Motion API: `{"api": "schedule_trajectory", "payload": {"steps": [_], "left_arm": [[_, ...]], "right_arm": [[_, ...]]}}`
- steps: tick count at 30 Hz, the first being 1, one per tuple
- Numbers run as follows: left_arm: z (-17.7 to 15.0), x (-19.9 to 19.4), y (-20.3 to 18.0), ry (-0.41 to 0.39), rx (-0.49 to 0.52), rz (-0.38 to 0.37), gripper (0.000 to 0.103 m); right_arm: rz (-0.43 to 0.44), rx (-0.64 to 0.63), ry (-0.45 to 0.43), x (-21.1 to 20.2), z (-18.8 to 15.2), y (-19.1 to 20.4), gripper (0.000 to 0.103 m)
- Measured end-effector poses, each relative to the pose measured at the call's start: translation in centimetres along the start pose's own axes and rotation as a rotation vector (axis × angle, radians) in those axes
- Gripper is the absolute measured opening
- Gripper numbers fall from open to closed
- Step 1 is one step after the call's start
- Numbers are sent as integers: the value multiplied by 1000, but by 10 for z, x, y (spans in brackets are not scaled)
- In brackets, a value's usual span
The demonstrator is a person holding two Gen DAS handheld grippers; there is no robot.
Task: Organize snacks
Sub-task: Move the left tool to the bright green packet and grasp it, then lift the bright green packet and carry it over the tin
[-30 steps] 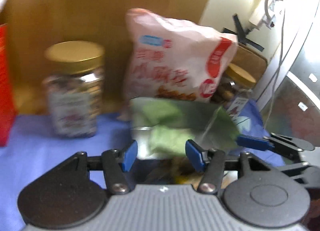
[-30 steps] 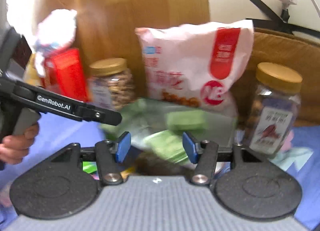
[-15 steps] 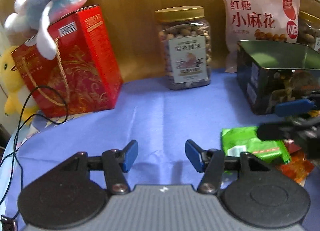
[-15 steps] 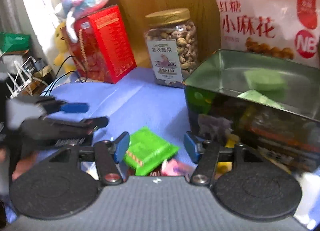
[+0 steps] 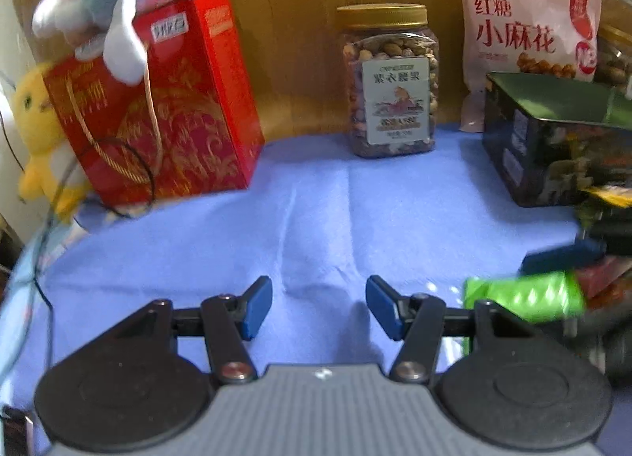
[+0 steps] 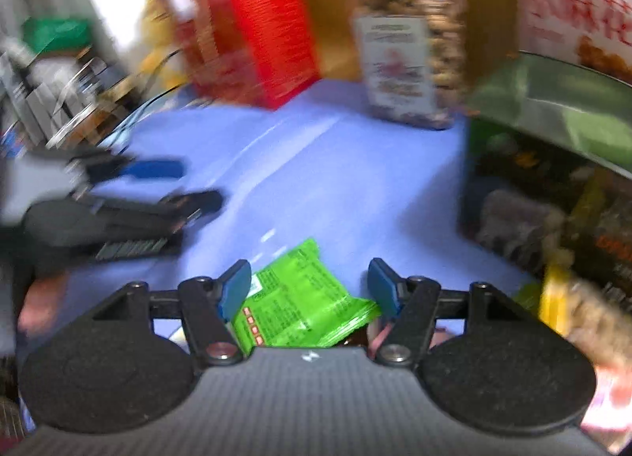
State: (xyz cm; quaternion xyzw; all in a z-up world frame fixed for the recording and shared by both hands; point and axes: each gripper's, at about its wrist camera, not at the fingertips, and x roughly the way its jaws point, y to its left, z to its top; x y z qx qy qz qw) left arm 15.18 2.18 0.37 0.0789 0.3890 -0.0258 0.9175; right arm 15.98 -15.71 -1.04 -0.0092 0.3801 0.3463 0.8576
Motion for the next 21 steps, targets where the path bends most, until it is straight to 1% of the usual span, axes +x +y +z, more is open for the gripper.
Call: {"api": "schedule_trajectory", "payload": {"steps": [2,5,7,8,10,11,12,14,16,18,21], "left_arm": [[-7,-7,2,23,-31,-68,54],[-22,-25,-2,26,-29,-166,54],[-33,-38,-5,21,-25,-224,54],[-40,-44,-5,16,-25,-255,55],[-49,-53,-8,9,-12,-320,64],[-52,-55,-10,6,-1,-343,66],[-53,-55,-13,0,12,-350,67],[-53,-54,-19,-2,33,-343,67],[-52,-50,-22,22,23,-368,67],[-52,-48,-22,41,4,-394,67],[-58,-54,-17,30,10,-416,67]], "right_arm": [[24,-74,9,-8,-13,19,67],[75,-163,22,-21,-34,47,68],[57,-212,11,-31,-50,64,68],[49,-216,-8,-38,-57,68,69],[48,-188,-53,-55,-73,71,72],[57,-160,-74,-61,-81,71,73],[56,-138,-86,-64,-87,71,73],[20,-116,-138,-70,-99,73,73],[-21,-102,-174,-72,-104,80,74],[-23,-85,-186,-73,-109,84,75],[-45,-101,-182,-73,-119,93,75]]}}
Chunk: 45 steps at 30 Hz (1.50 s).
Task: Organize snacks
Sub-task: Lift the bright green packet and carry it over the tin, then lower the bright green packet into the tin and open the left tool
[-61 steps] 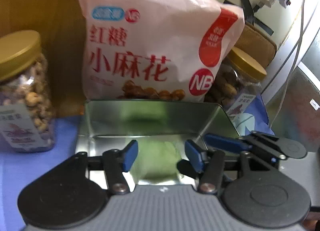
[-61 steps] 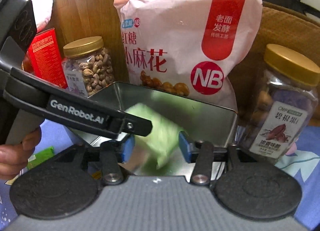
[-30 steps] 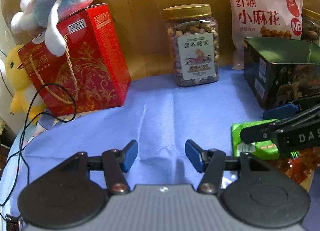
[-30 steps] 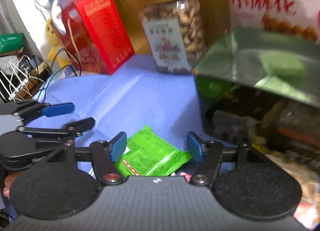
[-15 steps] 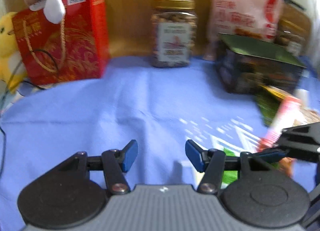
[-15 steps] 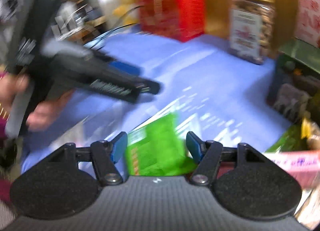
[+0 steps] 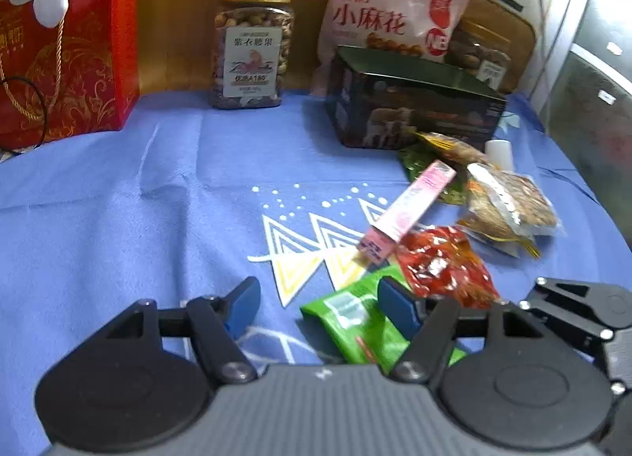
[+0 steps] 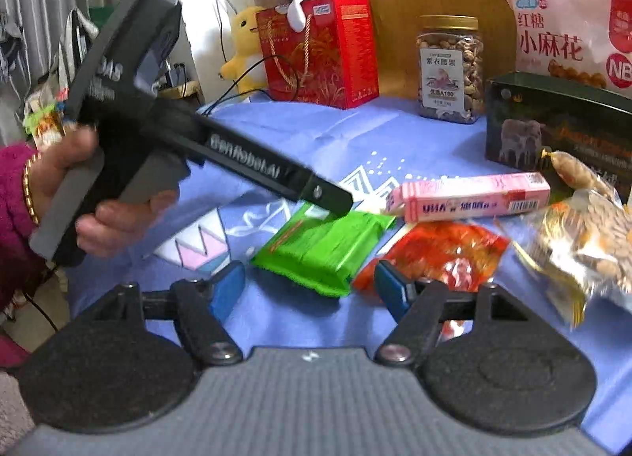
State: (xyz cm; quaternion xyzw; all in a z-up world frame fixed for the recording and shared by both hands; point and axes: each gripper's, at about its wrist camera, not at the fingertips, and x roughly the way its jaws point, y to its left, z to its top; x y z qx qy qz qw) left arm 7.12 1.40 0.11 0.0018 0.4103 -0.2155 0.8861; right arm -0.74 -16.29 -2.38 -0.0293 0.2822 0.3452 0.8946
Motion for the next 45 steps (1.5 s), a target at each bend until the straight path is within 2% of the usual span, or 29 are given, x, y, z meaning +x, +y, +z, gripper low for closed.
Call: {"api": "schedule_trajectory", "payload": {"steps": [5,9,12,14,16,23,28,32,39,45], "left_arm": [[-14,-15,8,13,-40,-51,65],[-19,-15,3,28,-36,-101,53],[-24,-10,-3,23,-41,-114,48],[-26,-12,-6,13,-49,-115,47],[-29,-14,-6,14,-59,-130,45],[-42,-28,-22,-18,-68,-160,42],[-10,-43,-44,-117,2,-167,42],[33,-40,-68,-179,72,-181,42],[110,10,-97,-210,110,-199,43],[163,64,-107,-213,73,-241,42]], "right_arm": [[-27,-75,27,8,-3,7,73],[-11,-73,20,14,-2,6,67],[-14,-46,11,15,-2,5,55],[-33,-29,5,12,-3,4,41],[-31,8,4,8,-4,1,34],[-27,57,-16,-17,-21,10,28],[-66,77,-99,-37,-8,2,27],[-131,48,-181,-51,10,-13,26],[-300,30,-295,-59,45,-69,24],[-402,13,-317,-47,72,-127,24]]}}
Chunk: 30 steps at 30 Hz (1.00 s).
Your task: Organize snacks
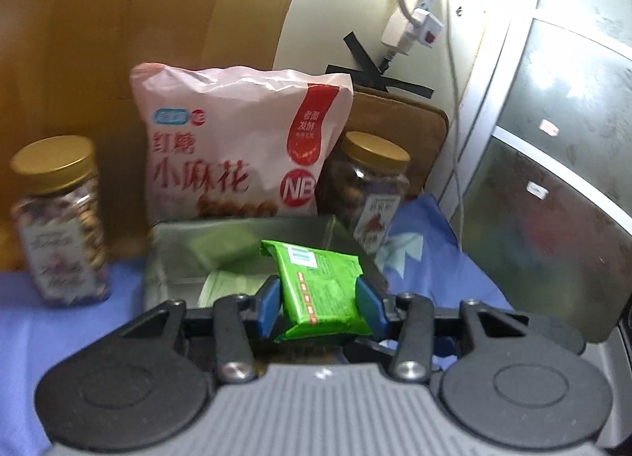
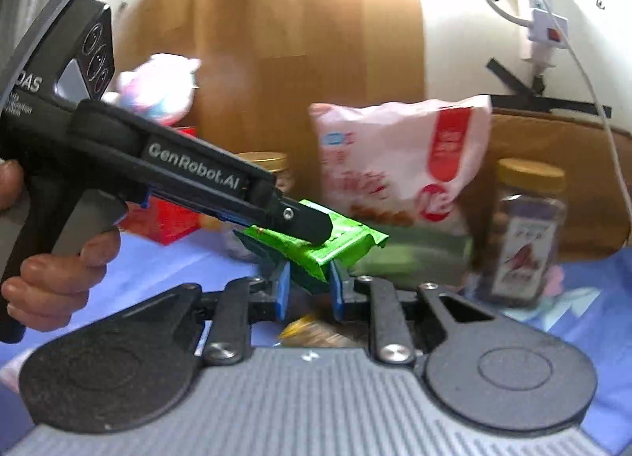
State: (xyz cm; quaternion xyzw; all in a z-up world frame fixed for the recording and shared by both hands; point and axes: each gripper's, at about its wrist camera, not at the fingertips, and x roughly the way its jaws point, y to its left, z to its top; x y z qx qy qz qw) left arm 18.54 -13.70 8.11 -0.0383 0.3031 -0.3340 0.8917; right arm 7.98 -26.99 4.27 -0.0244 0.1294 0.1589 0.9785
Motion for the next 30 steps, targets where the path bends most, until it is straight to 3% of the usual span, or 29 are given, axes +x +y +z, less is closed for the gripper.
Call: {"api": "schedule_trajectory", "payload": {"steps": [5,11,14,16,21,27,30], "left_arm": [[14,44,4,22,-13,-15,42],[11,80,4,60,0,35,41],[8,79,6,57,-3,52,43],[6,69,9,52,-18,37,43],[-15,21,17,10,-27,5,44],[-45,21,37,117,-130,43,47],[-51,33,48,164,-221,16,52]], "right_arm": [[-60,-16,14,27,2,-28,24],[-126,-40,58,55,-7,-49,26],[-160,-44,50,59,-11,-54,35],[-162,-11,36,51,-12,-58,35],[-117,192,-1,13,-16,-83,35],[34,558,185,11,-57,-120,37],[75,665,196,14,-62,-131,38]]}}
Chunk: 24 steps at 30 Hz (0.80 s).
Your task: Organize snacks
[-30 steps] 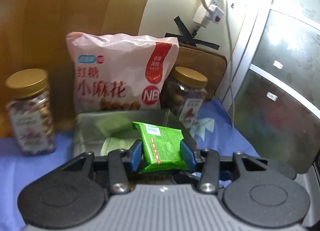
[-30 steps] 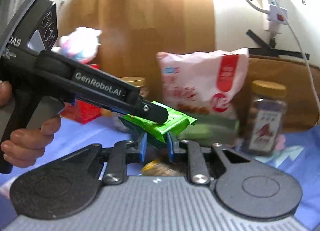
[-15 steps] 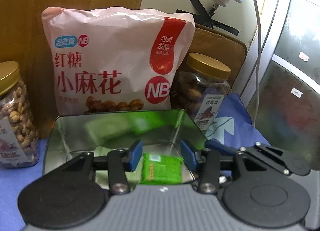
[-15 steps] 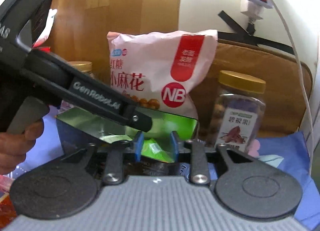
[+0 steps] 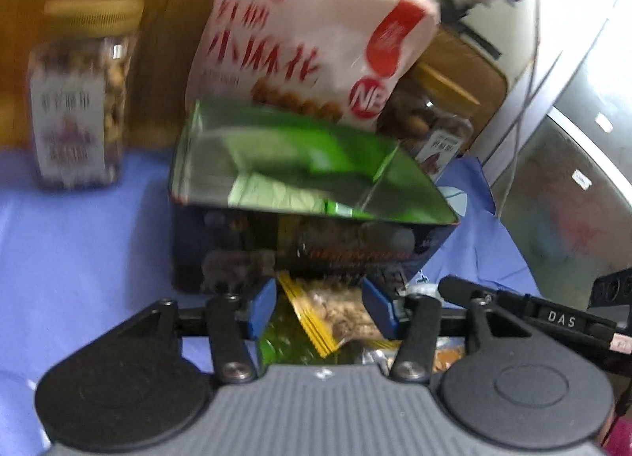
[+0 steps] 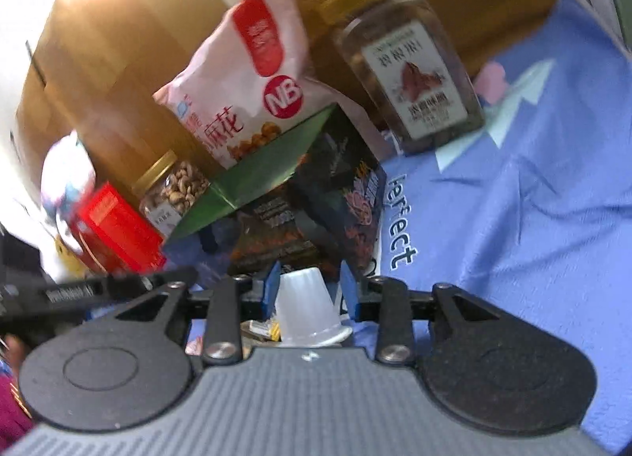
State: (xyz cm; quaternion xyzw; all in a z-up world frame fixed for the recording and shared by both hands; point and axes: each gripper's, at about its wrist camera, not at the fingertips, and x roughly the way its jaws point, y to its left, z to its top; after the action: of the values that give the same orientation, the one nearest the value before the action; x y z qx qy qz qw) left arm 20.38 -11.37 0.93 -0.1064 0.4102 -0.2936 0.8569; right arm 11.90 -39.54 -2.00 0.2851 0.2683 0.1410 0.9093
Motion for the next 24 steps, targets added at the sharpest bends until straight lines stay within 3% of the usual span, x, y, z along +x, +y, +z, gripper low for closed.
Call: {"api": "schedule_trajectory", "payload": {"steps": [6,11,14,20,24], "left_arm": [[-6,25,2,48,-28,-9,56],[-11,22,0,30,-8,-2,41],[-16,13,5,34,-30,11,38],[-39,-25,14,2,-32,78,37],[-62,-53,31,2,-78,118,37]], "right_arm": [[71,117,47,7,-5,-7,42],[72,156,88,21,-14,-8,47],[50,81,105,26,-23,7,44],[100,15,159,33,-39,38,44],[103,-94,217,37,-58,72,44]]}}
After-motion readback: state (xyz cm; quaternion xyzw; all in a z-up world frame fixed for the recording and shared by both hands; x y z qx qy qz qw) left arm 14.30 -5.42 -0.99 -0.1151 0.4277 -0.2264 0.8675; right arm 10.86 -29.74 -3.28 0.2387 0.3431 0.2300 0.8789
